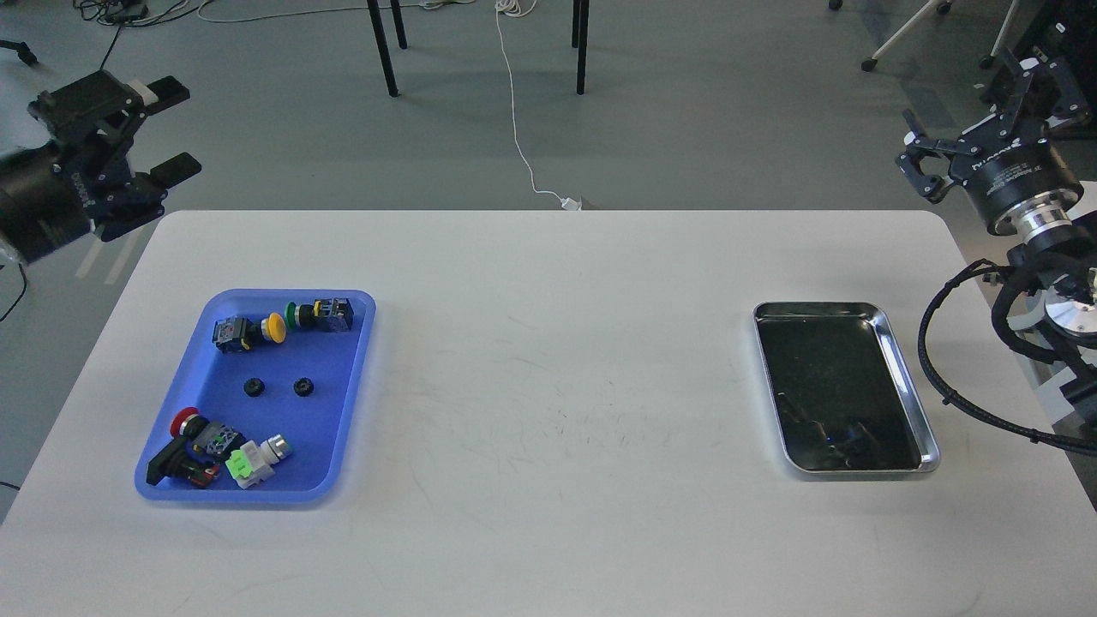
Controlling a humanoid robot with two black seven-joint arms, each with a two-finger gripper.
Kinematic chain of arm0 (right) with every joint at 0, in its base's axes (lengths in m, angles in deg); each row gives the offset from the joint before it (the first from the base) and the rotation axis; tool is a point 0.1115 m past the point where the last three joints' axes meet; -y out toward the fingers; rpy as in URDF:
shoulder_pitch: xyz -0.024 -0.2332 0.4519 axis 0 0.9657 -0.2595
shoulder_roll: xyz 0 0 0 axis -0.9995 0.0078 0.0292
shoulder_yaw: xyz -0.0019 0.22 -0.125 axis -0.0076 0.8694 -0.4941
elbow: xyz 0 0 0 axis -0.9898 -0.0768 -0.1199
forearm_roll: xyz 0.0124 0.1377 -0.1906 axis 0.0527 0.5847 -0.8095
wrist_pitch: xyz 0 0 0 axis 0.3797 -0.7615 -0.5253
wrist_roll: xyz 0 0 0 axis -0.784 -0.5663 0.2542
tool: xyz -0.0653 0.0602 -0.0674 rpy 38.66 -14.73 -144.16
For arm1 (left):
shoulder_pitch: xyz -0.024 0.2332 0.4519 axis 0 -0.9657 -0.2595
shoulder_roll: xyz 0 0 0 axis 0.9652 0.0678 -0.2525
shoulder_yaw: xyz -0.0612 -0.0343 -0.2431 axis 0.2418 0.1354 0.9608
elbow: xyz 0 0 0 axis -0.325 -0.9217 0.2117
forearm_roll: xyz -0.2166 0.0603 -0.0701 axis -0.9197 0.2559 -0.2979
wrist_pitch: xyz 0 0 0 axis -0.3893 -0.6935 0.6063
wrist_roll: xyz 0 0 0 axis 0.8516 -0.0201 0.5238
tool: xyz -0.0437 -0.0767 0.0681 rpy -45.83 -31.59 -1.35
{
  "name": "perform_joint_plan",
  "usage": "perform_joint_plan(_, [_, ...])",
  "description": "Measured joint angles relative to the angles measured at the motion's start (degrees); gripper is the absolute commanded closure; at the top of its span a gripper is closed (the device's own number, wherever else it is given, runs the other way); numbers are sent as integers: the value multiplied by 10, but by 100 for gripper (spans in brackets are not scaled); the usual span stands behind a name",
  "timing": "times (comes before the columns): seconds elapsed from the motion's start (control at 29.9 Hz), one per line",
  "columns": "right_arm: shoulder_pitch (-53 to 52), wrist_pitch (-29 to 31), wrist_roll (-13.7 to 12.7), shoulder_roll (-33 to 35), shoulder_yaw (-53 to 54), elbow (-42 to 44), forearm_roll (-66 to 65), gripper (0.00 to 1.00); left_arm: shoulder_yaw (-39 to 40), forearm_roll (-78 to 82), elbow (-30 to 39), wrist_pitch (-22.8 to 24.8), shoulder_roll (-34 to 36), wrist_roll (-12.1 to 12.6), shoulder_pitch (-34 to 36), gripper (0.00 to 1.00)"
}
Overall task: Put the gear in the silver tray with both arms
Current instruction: 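Move the left gripper down toward the black gear in the blue tray, then close the left gripper on the small black gear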
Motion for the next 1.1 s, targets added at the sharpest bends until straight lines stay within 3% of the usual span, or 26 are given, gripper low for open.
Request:
perform_joint_plan(0.33, [-2, 0, 0, 9, -4, -1, -1, 1, -45, 332, 43, -10, 6, -4, -16, 4])
perform_joint_plan(0.43, [-2, 0, 0, 11, -4, -6, -1, 1, -86, 406, 46, -59, 6, -4, -17, 6])
perform_joint_plan(0.6, [-1, 0, 0, 23, -4, -24, -1, 1, -180, 541, 25, -186, -4, 0, -18, 7])
perform_joint_plan(0.77, [0, 0, 0, 24, -4, -28, -1, 1, -258, 607, -65, -259, -45, 2, -13, 15])
perform_joint_plan(0.87, [0, 0, 0, 24, -6, -28, -1, 1, -268, 613, -90, -267, -61, 1, -12, 29])
perform_joint_plan(1.1, [1, 0, 0, 19, -7, -28, -1, 1, -274, 615, -97, -269, -91, 1, -13, 40])
